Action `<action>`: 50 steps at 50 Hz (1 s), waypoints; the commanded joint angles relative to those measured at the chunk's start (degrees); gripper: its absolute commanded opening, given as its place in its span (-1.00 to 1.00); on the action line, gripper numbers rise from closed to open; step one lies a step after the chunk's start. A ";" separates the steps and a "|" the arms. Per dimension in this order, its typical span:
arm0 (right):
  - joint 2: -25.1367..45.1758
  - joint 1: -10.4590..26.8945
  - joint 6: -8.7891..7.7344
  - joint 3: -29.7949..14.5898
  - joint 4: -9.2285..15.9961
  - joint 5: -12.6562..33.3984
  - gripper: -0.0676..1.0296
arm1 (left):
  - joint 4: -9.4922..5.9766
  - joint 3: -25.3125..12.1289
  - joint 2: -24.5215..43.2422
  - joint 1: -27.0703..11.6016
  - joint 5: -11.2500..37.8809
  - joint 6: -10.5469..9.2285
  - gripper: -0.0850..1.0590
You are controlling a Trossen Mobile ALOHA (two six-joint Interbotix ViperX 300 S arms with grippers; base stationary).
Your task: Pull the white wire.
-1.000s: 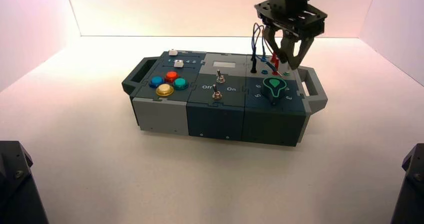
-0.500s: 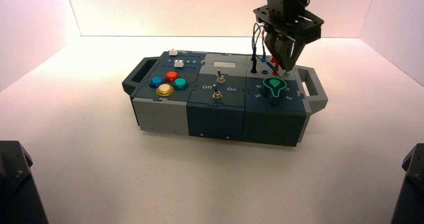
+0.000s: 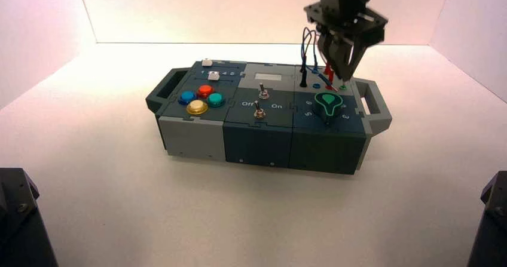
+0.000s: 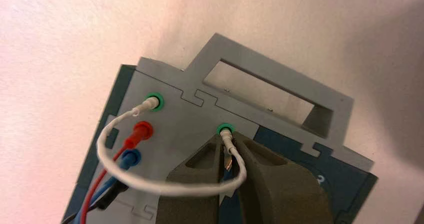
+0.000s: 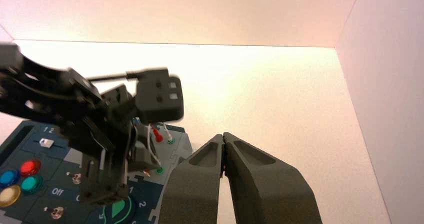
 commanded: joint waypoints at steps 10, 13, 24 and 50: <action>0.35 -0.35 0.35 -0.97 0.00 -0.44 -0.92 | -0.09 -1.93 -5.36 -0.44 -0.35 0.35 -0.91; 0.35 -0.35 0.35 -0.97 0.09 -0.44 -0.92 | -0.18 -1.58 -5.27 -0.44 -0.18 0.35 -0.91; 0.35 -0.35 0.35 -0.97 0.09 -0.44 -0.92 | -0.09 -0.62 -5.89 -0.44 -0.18 0.53 -0.88; 0.35 -0.35 0.35 -0.97 0.79 -0.44 -0.92 | -0.09 3.34 -10.55 -0.44 -0.18 -1.76 0.31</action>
